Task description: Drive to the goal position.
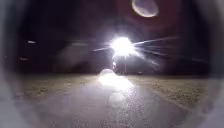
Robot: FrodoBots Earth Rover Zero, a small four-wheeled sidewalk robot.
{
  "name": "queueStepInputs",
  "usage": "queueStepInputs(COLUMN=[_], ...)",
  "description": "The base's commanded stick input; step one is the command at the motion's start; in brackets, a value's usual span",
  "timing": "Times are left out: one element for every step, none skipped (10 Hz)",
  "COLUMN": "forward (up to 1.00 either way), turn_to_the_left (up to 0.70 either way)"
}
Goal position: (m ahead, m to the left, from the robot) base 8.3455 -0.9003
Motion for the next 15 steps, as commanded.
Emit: queueStepInputs(forward=[0.70,0.70,0.70,0.70,0.70,0.70,0.70,0.70,0.70,0.70,0.81,0.85,0.85,0.85,0.85], turn_to_the_left=[0.00,0.00,0.00,0.00,0.00,0.00,0.00,0.00,0.00,0.00,0.00,0.00,0.00,0.00,0.00])
